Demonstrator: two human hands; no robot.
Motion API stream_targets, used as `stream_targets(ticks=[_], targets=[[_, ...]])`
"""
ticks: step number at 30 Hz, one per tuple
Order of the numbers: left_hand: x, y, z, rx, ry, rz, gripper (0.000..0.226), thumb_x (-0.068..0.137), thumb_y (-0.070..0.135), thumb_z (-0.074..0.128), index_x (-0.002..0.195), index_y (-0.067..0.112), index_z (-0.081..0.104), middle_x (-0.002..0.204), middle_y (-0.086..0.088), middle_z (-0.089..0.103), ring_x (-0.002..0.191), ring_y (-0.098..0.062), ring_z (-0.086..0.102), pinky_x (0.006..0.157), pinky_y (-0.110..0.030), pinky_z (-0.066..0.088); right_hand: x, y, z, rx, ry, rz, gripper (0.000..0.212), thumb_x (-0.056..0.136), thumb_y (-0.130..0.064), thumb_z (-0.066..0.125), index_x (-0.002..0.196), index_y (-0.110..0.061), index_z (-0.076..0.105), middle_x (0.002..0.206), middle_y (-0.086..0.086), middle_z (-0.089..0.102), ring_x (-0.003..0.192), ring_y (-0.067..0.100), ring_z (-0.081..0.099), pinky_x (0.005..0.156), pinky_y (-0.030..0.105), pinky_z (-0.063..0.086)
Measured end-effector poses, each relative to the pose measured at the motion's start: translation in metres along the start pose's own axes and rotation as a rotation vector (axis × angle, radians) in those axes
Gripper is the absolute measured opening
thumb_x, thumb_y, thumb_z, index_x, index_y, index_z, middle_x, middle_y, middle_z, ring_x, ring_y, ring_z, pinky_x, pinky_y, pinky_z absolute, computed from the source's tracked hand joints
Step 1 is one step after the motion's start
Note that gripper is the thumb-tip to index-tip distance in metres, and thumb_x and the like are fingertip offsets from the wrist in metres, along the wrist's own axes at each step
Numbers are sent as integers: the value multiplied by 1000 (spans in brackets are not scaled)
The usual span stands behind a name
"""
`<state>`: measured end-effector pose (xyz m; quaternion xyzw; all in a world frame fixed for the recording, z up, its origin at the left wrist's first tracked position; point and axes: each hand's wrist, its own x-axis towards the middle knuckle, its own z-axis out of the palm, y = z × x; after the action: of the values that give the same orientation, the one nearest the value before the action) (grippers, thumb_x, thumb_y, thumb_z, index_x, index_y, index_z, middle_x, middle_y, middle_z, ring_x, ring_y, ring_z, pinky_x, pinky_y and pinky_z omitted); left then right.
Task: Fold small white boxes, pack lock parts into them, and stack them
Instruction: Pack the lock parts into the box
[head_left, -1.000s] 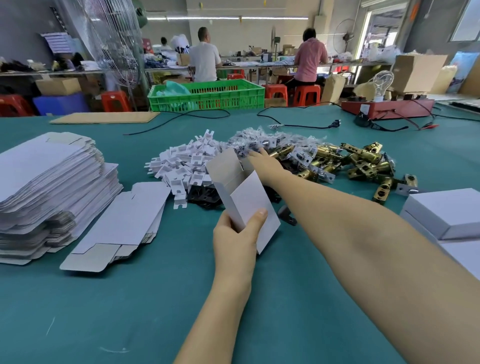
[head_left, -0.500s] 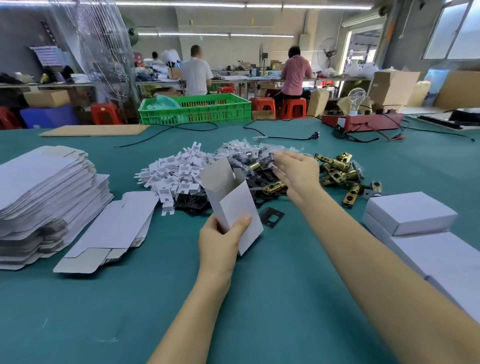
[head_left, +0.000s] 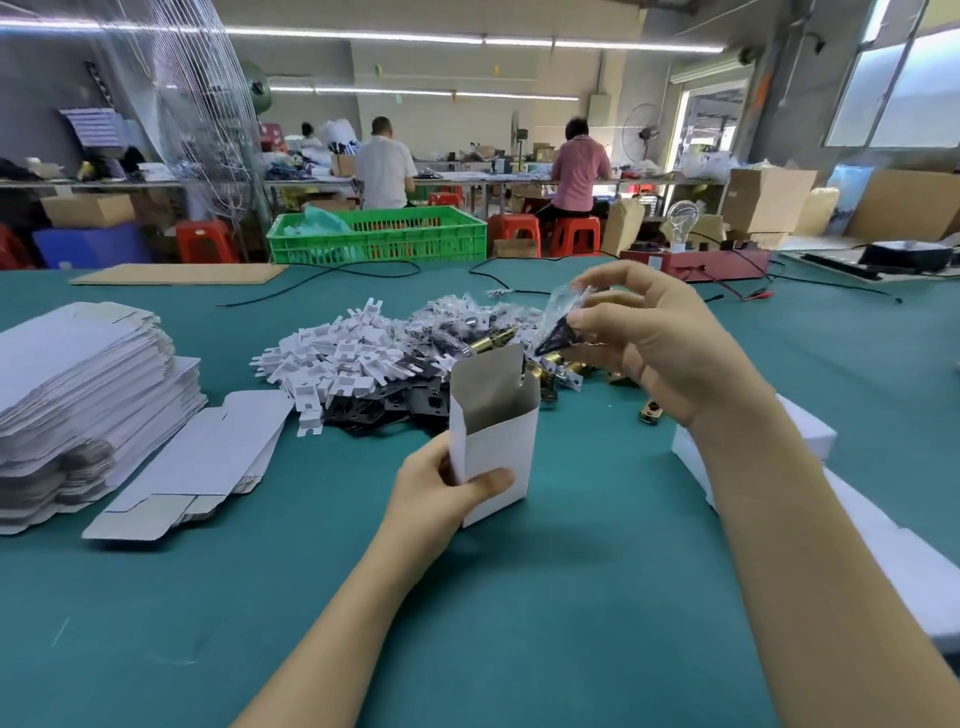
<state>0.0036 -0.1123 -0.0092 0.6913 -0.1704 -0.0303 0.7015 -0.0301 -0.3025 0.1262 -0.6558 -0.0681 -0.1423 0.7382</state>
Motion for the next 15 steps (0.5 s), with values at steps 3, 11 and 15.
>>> stream_targets(ticks=[3,11,15], targets=[[0,-1,-1,7,-21,-6,33,64,21,80,95,28,73,96,6,76,91,-13,71,75,-24,57,-8,-14,8,-429,-190,-156,21,79,8,68,88,-10,65,75,6,67,70,17,65,69,29,57],[1,-2,-1,43,-41,6,35,66,24,79,97,39,72,100,6,75,96,-16,70,84,-36,57,-6,2,37,-971,-373,-300,11,80,-6,71,89,-11,70,81,-1,70,72,6,59,62,10,41],[1,-2,0,20,-38,-3,34,65,25,78,94,41,72,95,8,75,88,-10,69,74,-24,54,-2,9,38,-1040,-416,-273,17,82,-13,73,99,-14,72,90,-3,72,79,5,62,69,10,44]])
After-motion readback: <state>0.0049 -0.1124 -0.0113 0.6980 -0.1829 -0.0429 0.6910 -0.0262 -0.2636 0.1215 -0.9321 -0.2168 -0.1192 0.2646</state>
